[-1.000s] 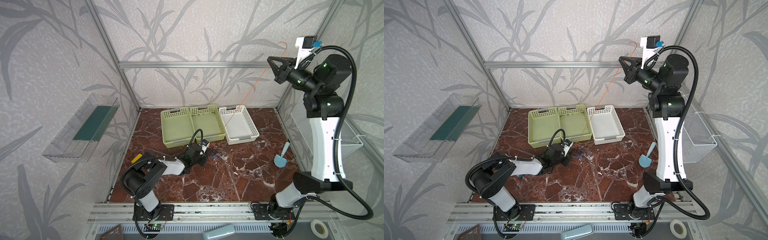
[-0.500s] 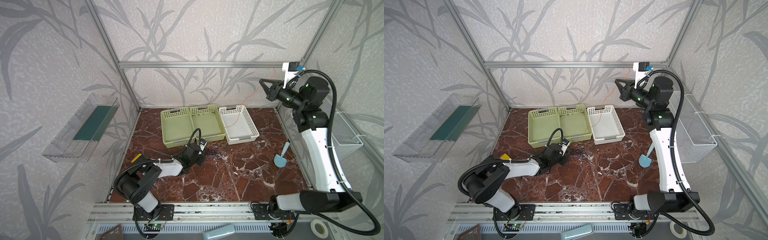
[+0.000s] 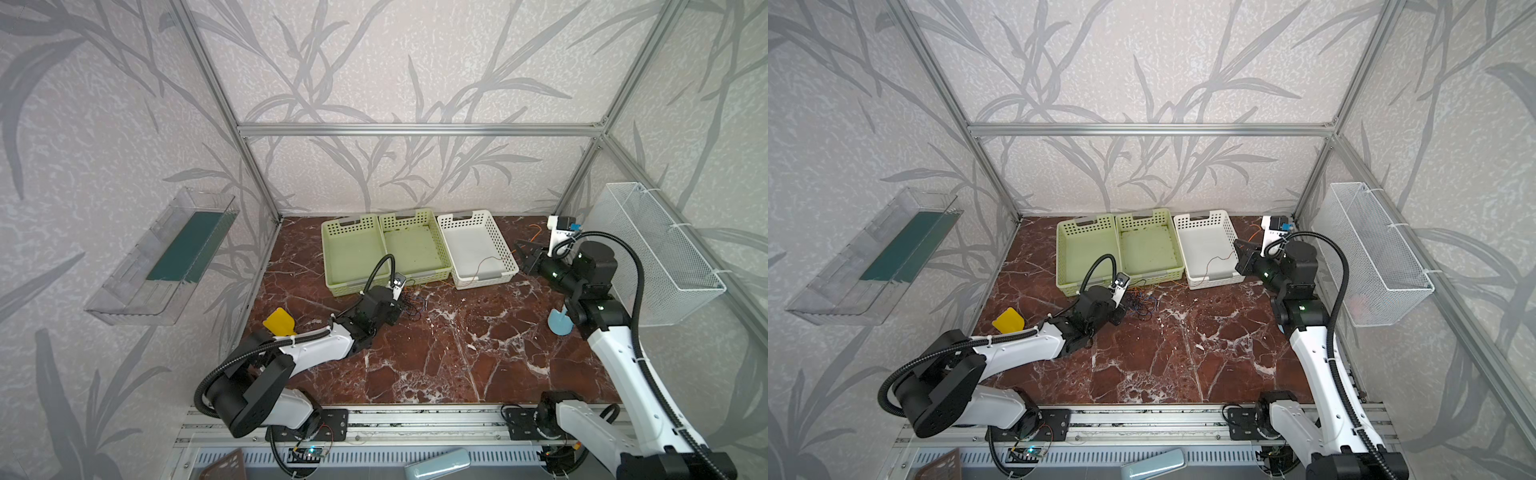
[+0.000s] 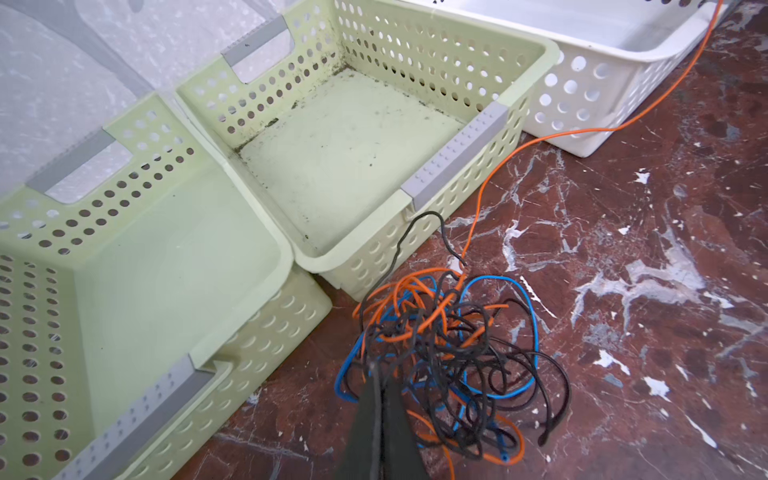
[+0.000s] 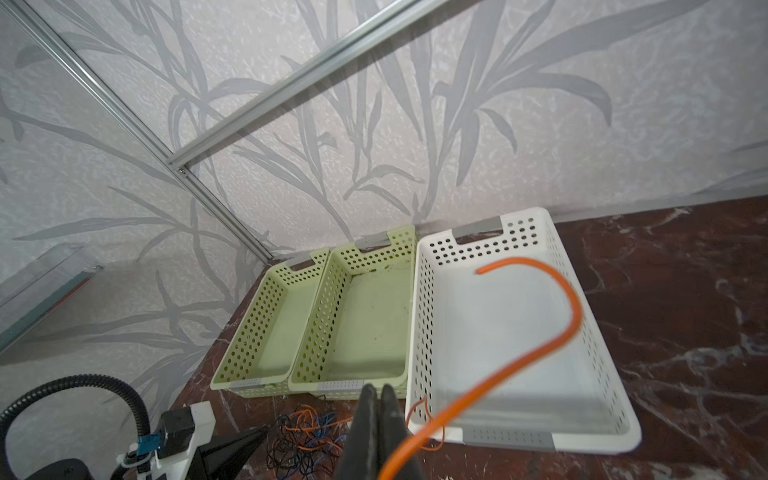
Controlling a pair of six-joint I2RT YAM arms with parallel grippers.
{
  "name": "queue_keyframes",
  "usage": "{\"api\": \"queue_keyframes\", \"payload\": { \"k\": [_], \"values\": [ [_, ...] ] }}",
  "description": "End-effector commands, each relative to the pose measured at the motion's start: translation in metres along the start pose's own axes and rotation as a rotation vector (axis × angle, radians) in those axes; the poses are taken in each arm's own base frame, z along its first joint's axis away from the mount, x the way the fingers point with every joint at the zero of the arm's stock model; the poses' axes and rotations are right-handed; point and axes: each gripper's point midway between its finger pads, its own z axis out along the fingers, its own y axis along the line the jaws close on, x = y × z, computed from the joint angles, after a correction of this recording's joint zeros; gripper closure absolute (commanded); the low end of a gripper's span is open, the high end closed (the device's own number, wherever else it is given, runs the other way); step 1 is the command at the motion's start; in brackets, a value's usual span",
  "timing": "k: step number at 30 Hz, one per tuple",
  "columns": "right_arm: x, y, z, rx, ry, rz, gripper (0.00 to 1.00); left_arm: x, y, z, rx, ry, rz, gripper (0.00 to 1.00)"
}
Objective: Untangle and sort cables by color
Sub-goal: Untie the cable from multiple cables.
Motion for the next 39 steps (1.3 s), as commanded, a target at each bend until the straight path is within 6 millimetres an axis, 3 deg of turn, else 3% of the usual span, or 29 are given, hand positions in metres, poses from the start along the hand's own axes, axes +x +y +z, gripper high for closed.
{"api": "queue_keyframes", "payload": {
  "k": [1,7,11,16,19,21,25,30,35,39],
  "values": [
    [0.013,-0.010,-0.012,0.061,-0.015,0.009,1.00,-0.001,-0.004,-0.003,0.031,0.001,0.026,0.90],
    [0.069,-0.055,-0.018,0.210,0.037,0.060,1.00,-0.013,-0.001,-0.010,0.025,-0.038,-0.004,0.68],
    [0.105,-0.078,-0.013,0.263,0.074,0.122,1.00,-0.018,-0.002,-0.016,0.039,-0.090,-0.014,0.48],
    [0.137,-0.108,-0.012,0.367,0.118,0.152,1.00,-0.018,0.003,-0.015,0.012,-0.063,-0.014,0.41],
    [0.149,-0.121,-0.015,0.426,0.136,0.162,0.81,-0.020,0.001,-0.009,0.023,-0.017,-0.023,0.39],
    [0.150,-0.126,-0.018,0.454,0.131,0.160,0.60,-0.020,-0.001,-0.003,0.025,0.025,-0.029,0.39],
    [0.144,-0.131,-0.030,0.514,0.111,0.138,0.33,-0.024,0.000,0.003,0.016,0.062,-0.070,0.39],
    [0.138,-0.123,-0.033,0.510,0.173,0.092,0.24,-0.030,0.001,0.003,0.024,0.051,-0.104,0.39],
    [0.125,-0.120,-0.038,0.531,0.175,0.055,0.20,-0.021,-0.005,0.009,0.058,0.118,-0.122,0.38],
    [0.121,-0.091,-0.017,0.338,0.198,0.032,0.22,-0.017,-0.011,0.017,0.076,0.139,-0.165,0.38]
  ]
}}
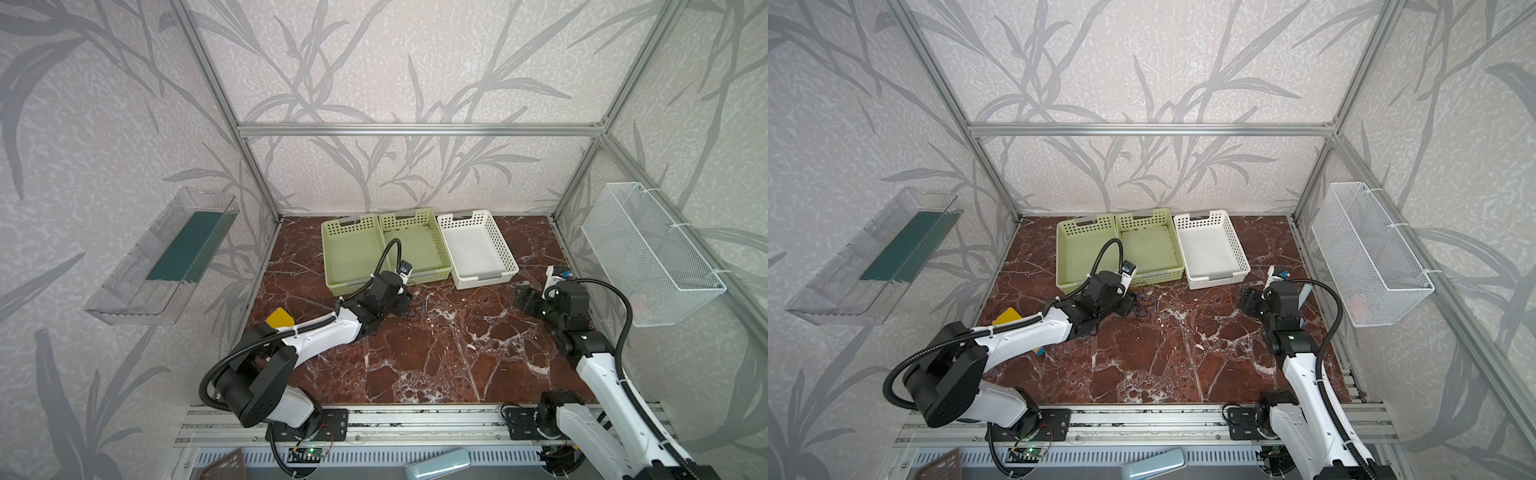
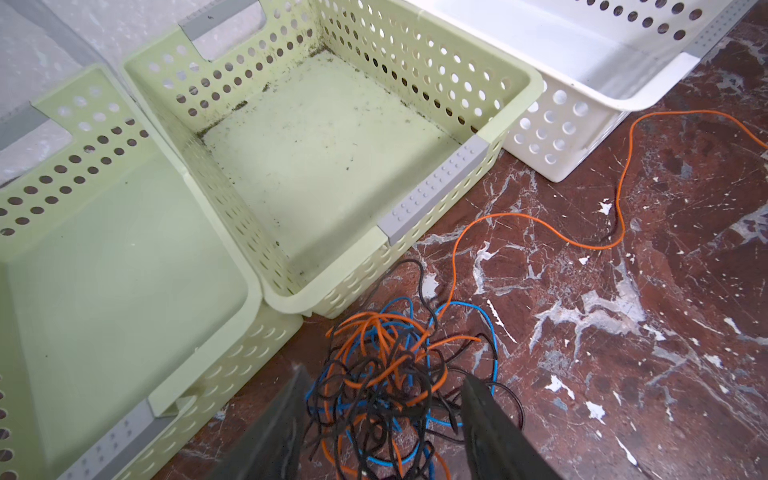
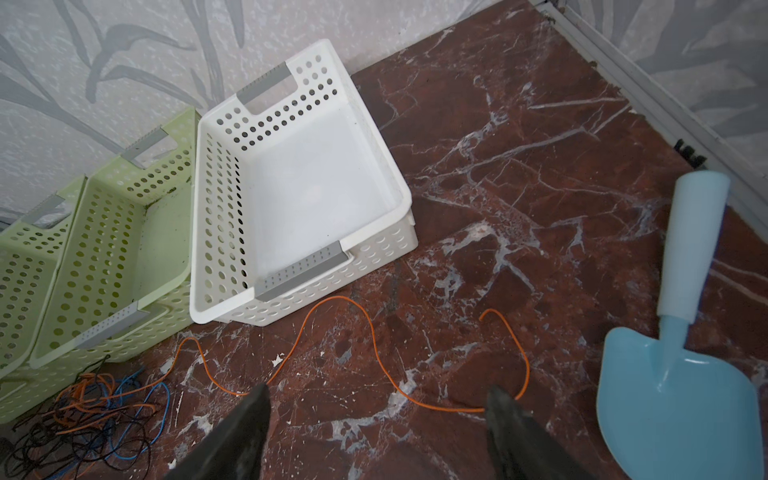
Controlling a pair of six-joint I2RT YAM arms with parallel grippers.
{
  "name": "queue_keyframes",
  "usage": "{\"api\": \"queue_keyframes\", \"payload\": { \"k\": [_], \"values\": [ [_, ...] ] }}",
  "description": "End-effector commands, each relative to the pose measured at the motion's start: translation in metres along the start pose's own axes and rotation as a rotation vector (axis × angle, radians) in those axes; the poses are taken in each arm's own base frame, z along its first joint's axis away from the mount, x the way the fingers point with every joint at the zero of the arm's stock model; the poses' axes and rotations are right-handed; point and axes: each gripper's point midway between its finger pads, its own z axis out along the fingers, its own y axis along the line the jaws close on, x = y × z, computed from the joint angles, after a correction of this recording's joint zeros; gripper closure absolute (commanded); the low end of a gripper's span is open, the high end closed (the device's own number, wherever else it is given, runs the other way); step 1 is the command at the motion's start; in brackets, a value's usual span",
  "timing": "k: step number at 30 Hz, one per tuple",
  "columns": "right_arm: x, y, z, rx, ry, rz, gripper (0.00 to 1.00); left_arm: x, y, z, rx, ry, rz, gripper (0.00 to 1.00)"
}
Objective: Untangle and sort cables by color
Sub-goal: Untie the cable from multiple cables.
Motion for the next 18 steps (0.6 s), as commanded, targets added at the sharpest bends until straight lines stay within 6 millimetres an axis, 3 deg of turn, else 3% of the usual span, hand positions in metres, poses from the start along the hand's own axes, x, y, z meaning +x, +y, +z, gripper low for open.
{"api": "queue_keyframes", "payload": {
  "k": [1,4,10,16,18],
  "values": [
    [-0.003,0.034,0.002,-0.165,0.033,-0.062,0.24,0.005,-0.004,0.007,0.022,0.038,-0.060,0.38],
    [0.013,0.075,0.010,-0.281,0.093,-0.199,0.28,0.008,-0.003,0.015,0.020,0.066,-0.088,0.38],
    [0.064,0.155,0.027,-0.428,0.192,-0.506,0.34,0.023,-0.002,0.026,0.029,0.108,-0.106,0.43],
    [0.097,0.194,0.052,-0.521,0.275,-0.599,0.39,0.038,0.004,0.035,0.028,0.143,-0.126,0.54],
    [0.106,0.201,0.060,-0.529,0.309,-0.628,0.39,0.040,0.002,0.040,0.042,0.153,-0.119,0.65]
  ]
}}
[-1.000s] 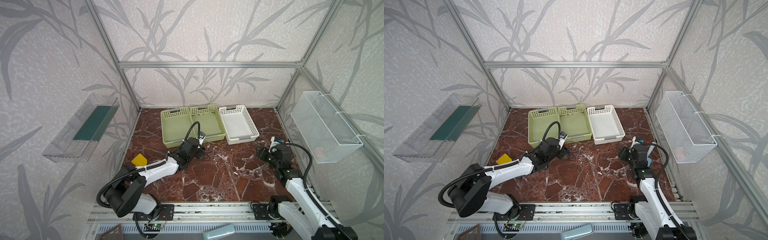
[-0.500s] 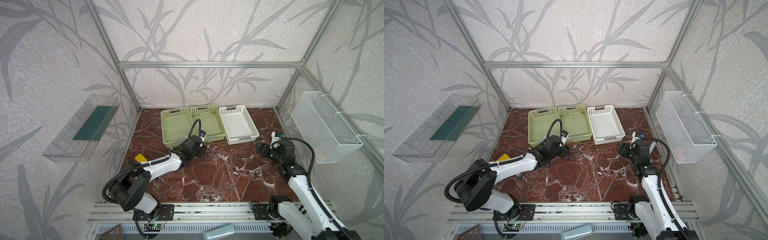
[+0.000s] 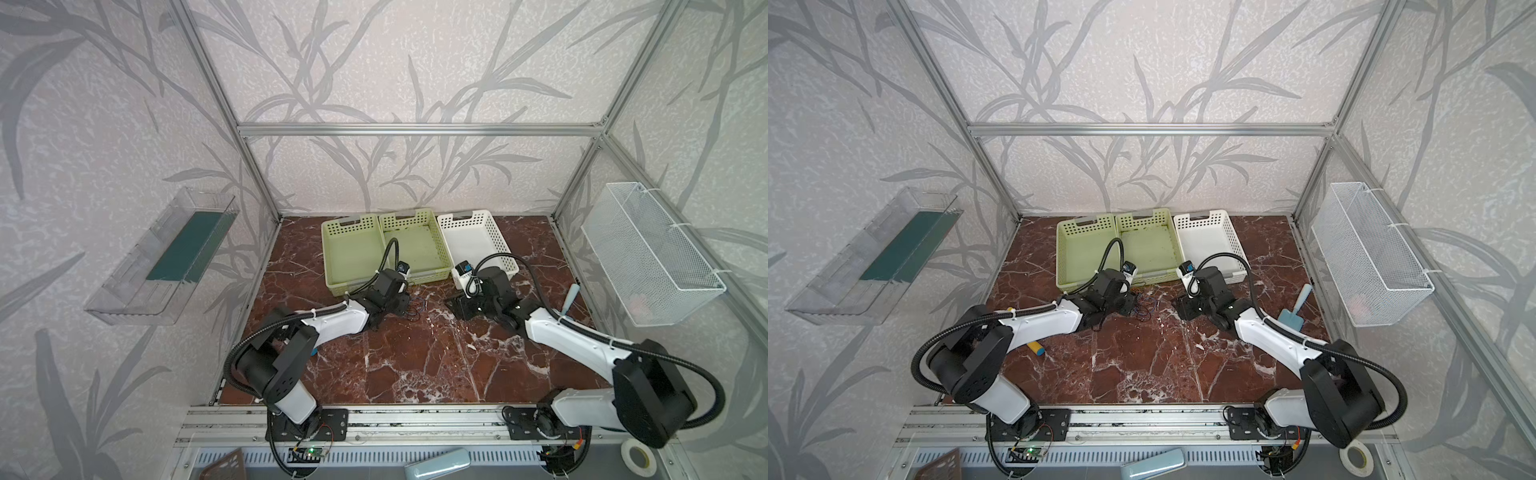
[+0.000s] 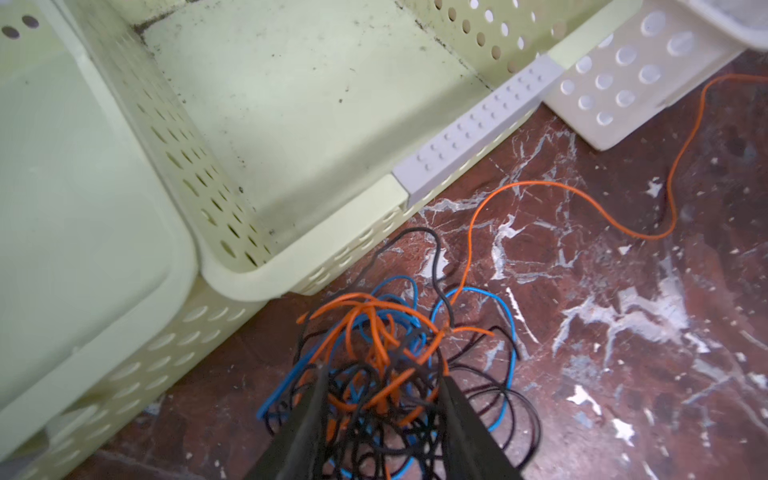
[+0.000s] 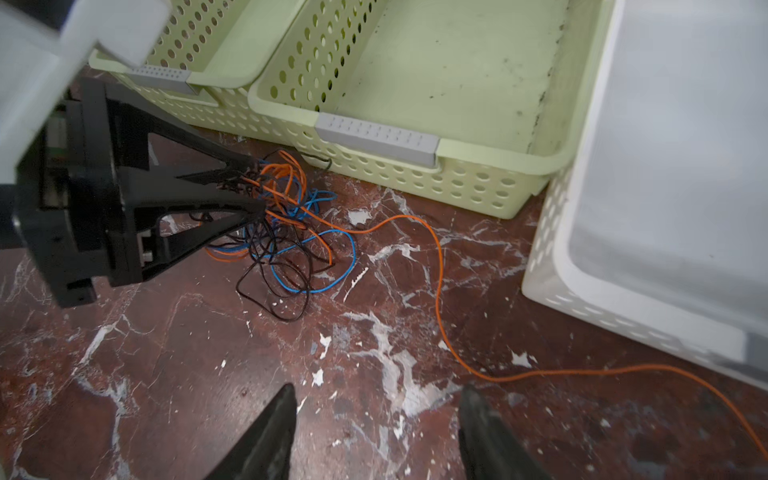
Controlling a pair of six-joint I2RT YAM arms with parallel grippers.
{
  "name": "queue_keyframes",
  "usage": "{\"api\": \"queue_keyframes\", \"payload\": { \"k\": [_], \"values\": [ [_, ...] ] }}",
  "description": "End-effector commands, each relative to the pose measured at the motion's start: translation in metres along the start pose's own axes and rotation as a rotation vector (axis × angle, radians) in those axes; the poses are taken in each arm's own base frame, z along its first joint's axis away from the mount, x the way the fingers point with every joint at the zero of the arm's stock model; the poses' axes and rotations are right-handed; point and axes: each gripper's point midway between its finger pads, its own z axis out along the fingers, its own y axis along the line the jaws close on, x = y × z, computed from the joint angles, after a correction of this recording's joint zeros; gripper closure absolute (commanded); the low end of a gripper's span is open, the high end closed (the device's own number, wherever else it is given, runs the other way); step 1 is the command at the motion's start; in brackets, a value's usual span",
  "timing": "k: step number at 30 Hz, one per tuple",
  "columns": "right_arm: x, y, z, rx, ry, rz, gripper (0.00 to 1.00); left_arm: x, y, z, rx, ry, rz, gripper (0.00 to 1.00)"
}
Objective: Untangle and sort cables by color
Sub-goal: Untie the cable from multiple cables.
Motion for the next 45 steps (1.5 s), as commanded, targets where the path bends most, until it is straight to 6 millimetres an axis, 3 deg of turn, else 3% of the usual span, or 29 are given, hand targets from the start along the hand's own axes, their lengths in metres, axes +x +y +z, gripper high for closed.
{"api": "queue_keyframes", "payload": {
  "k": [1,6,9,18,28,33,38,45],
  "values": [
    [-0.015,0.012,0.016,-0.040,-0.001,-0.085,0.40,0.006,-0.003,0.009,0.029,0.032,0.001,0.72],
    [-0.016,0.035,0.030,-0.156,-0.027,-0.162,0.40,0.005,-0.018,0.003,0.121,0.062,0.066,0.95],
    [-0.013,0.039,0.035,-0.190,-0.085,-0.214,0.40,0.000,-0.027,-0.004,0.177,0.024,0.090,1.00],
    [0.000,0.036,0.046,-0.186,-0.143,-0.431,0.41,-0.015,-0.044,-0.026,0.300,-0.074,0.125,1.00],
    [0.002,0.020,0.060,-0.135,-0.207,-0.488,0.47,-0.027,-0.063,-0.048,0.428,-0.130,0.158,1.00],
    [-0.006,0.010,0.050,-0.123,-0.292,-0.449,0.50,-0.024,-0.063,-0.048,0.427,-0.115,0.175,1.00],
    [0.000,0.011,0.045,-0.145,-0.300,-0.465,0.50,-0.028,-0.062,-0.051,0.420,-0.131,0.201,1.00],
    [-0.001,0.020,0.029,-0.214,-0.336,-0.481,0.49,-0.044,-0.042,-0.063,0.285,-0.229,0.238,1.00]
  ]
}}
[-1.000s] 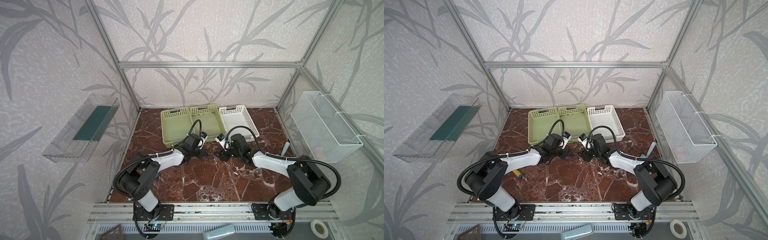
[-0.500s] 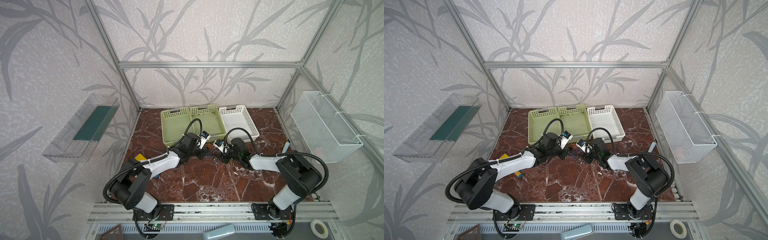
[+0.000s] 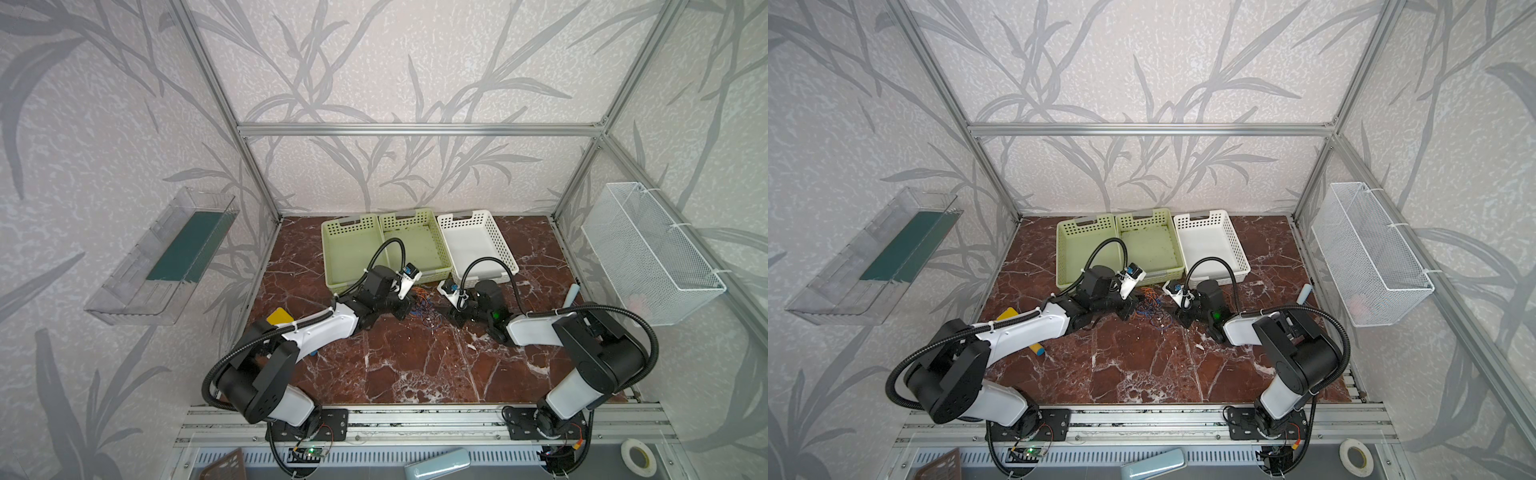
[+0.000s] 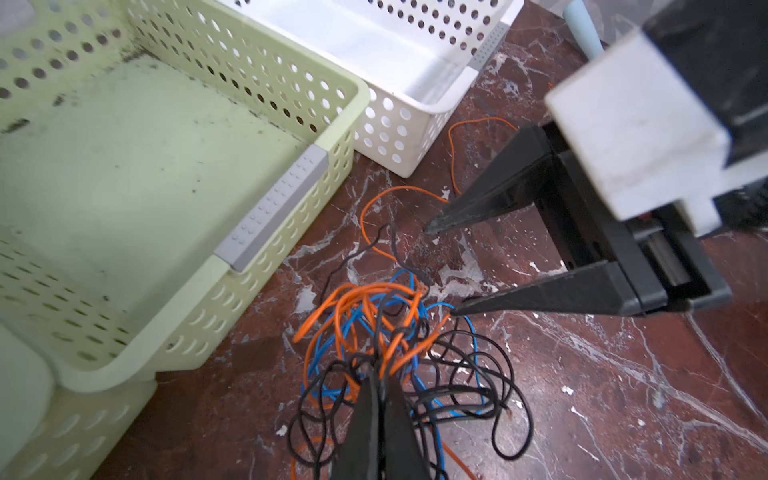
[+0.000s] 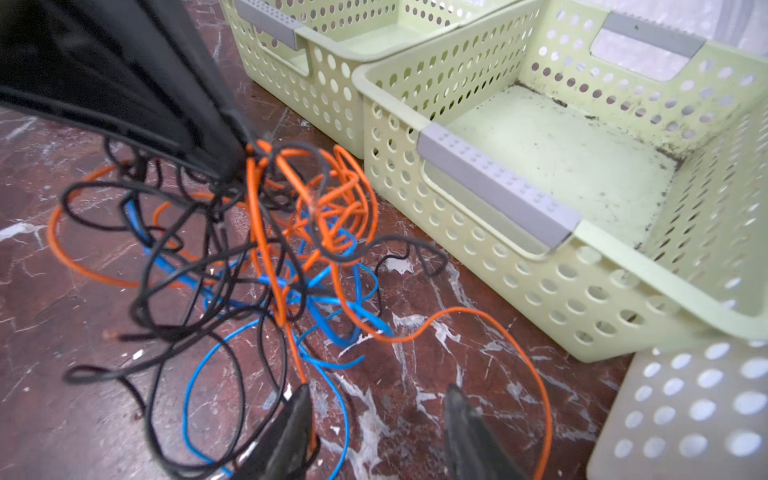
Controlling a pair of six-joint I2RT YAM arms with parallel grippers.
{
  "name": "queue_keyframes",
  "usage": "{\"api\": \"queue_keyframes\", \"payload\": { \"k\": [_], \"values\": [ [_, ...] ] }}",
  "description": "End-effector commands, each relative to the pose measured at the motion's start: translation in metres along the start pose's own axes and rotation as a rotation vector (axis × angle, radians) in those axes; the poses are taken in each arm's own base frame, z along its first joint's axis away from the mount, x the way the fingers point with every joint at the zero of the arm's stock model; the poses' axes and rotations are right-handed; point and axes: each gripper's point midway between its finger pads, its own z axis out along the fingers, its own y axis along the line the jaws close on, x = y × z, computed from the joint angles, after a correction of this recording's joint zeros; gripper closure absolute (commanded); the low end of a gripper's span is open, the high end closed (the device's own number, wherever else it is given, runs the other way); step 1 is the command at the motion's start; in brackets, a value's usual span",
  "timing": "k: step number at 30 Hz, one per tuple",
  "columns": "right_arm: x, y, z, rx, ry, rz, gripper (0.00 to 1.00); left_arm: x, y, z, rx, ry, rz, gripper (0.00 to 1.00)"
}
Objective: Untangle and sort cables by color
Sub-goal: Untie the cable from multiple cables.
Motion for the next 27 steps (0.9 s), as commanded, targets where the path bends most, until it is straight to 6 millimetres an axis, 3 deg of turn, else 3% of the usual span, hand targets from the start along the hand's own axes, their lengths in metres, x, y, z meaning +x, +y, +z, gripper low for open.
{"api": "queue_keyframes", "payload": {
  "k": [1,14,24,27],
  "values": [
    [-0.033,0.004,-0.010,-0.031,-0.124,-0.048,0.49,-0.020,0.011,-0.017,-0.092,-0.081,0.076,1.00],
    [-0.060,-0.012,-0.010,0.037,-0.178,-0.144,0.48,-0.043,0.014,-0.050,-0.272,-0.183,0.296,1.00],
    [-0.077,-0.026,-0.003,0.136,-0.203,-0.228,0.47,-0.053,0.010,-0.058,-0.280,-0.218,0.337,1.00],
    [-0.084,-0.020,-0.004,0.119,-0.211,-0.272,0.46,-0.052,0.011,-0.058,-0.285,-0.215,0.337,1.00]
  ]
}}
